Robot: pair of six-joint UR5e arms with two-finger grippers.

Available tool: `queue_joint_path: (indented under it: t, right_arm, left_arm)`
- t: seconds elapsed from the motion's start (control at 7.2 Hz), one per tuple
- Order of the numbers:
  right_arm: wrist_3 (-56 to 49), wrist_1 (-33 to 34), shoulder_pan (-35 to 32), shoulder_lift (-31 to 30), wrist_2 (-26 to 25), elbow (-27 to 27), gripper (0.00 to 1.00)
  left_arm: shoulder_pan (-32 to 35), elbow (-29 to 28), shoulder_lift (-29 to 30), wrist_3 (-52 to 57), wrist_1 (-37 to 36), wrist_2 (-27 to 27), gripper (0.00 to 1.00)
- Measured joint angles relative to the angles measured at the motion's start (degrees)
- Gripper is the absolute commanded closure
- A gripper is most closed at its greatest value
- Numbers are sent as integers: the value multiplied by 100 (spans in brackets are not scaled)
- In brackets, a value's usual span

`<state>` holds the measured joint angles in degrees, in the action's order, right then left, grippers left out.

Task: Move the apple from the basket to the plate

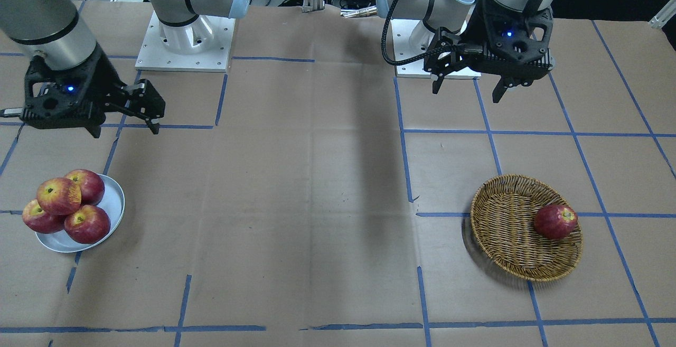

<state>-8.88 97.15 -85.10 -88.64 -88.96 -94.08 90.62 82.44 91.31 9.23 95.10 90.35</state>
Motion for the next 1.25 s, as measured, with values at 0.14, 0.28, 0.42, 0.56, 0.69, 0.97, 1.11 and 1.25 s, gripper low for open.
queue_joint_path:
  t: [0.14, 0.28, 0.42, 0.56, 0.69, 0.97, 1.11, 1.25]
  right_arm:
    - [397, -100, -221, -95, -22, -10, 0]
    - [647, -136, -391, -144, -40, -8, 0]
    - [784, -145, -517, -160, -96, -3, 0]
    - [846, -143, -587, -152, -170, 6, 0]
    - [852, -138, -603, -133, -211, 14, 0]
    - [816, -135, -581, -122, -227, 25, 0]
    - [807, -135, -575, -120, -225, 28, 0]
    - [798, -135, -569, -119, -221, 28, 0]
  left_arm:
    - [0, 0, 0, 0, 0, 0, 1]
    - [0, 0, 0, -2, 0, 0, 1]
    - [0, 0, 0, -6, 0, 0, 1]
    - [0, 0, 7, -6, 0, 0, 1]
    - [0, 1, 12, -3, 0, 0, 1]
    - [-5, 4, 17, -6, 0, 0, 1]
    - [-6, 4, 18, -8, 0, 0, 1]
    - [-4, 3, 18, -9, 0, 0, 1]
